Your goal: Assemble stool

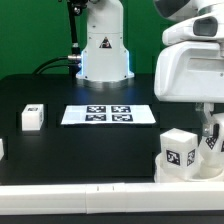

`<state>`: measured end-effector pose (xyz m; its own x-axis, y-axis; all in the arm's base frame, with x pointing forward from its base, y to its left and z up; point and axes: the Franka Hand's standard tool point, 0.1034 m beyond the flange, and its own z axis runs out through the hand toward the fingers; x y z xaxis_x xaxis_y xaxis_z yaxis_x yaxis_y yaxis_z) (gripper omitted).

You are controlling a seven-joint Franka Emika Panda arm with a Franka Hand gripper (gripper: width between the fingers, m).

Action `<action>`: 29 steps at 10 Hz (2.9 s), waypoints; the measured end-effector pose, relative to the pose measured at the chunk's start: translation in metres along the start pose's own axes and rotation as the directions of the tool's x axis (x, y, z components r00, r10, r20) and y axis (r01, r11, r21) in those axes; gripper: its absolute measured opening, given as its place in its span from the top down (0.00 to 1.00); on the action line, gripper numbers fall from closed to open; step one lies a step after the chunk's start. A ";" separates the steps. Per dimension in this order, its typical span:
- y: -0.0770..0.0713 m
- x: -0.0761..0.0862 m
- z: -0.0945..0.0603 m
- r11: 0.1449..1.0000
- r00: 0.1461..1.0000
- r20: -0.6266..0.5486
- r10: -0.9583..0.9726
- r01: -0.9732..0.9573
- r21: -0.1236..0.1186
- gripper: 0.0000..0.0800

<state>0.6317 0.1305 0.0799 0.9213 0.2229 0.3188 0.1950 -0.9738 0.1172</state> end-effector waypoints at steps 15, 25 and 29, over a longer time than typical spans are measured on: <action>-0.008 -0.021 0.002 0.998 0.975 -0.218 -0.036 0.022 -0.066 0.59; -0.007 -0.009 -0.034 0.997 0.994 0.087 0.063 -0.060 -0.042 0.19; 0.000 -0.008 -0.031 0.987 0.980 0.124 0.158 -0.158 -0.013 0.19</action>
Offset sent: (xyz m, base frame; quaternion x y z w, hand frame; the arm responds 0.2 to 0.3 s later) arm -0.0187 0.0073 -0.0139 -0.0162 0.0206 -0.0054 0.9996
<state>0.6137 0.1300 0.1066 0.9751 0.0584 0.2141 0.0426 -0.9961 0.0778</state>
